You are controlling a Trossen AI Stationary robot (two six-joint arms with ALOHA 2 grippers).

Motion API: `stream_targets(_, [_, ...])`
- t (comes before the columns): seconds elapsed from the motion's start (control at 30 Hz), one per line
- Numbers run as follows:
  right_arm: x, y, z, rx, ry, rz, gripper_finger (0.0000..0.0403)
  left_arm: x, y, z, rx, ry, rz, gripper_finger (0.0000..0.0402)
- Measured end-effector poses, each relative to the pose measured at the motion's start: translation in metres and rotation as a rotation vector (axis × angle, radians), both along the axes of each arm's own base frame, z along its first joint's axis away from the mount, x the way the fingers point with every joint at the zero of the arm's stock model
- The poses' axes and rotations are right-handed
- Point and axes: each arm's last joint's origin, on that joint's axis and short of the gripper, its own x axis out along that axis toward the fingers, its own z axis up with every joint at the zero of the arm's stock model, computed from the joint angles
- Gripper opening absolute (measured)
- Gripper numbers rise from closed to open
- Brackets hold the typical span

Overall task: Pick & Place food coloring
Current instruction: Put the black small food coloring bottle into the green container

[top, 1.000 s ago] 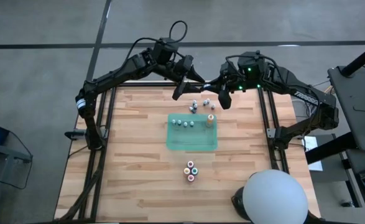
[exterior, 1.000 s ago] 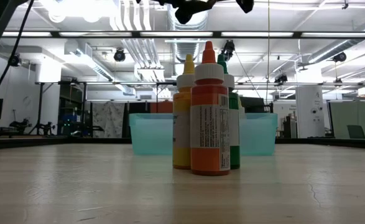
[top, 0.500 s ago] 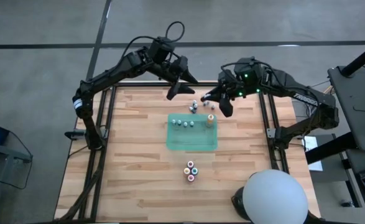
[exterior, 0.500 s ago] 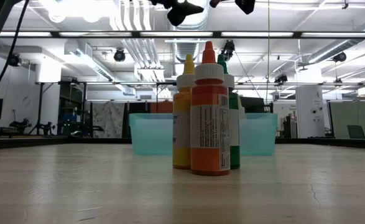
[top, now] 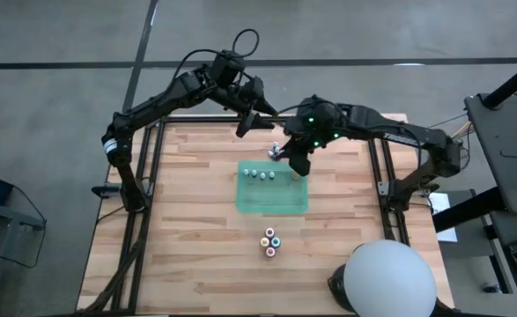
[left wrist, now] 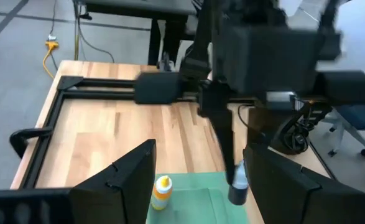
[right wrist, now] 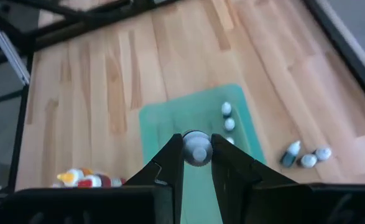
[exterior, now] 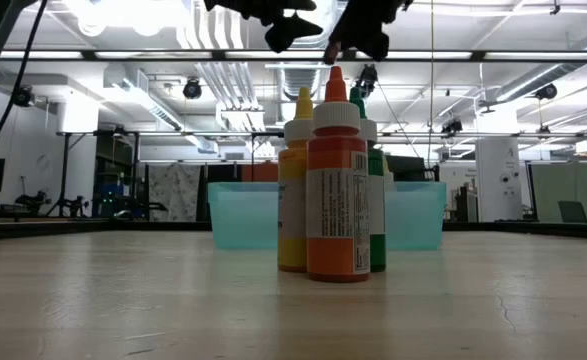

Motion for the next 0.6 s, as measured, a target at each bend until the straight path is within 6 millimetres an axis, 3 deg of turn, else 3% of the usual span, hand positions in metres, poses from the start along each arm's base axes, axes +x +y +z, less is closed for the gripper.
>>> stream_targets(0.33, [0.007, -0.002, -0.023, 0.016, 0.147, 0.025, 0.0054, -0.021, 0.006, -0.008, -0.011, -0.005, 0.049, 0.0213])
stream_targets(0.6, [0.006, -0.008, -0.023, 0.008, 0.145, 0.016, 0.0054, -0.06, -0.01, -0.018, -0.031, -0.035, 0.127, 0.0213])
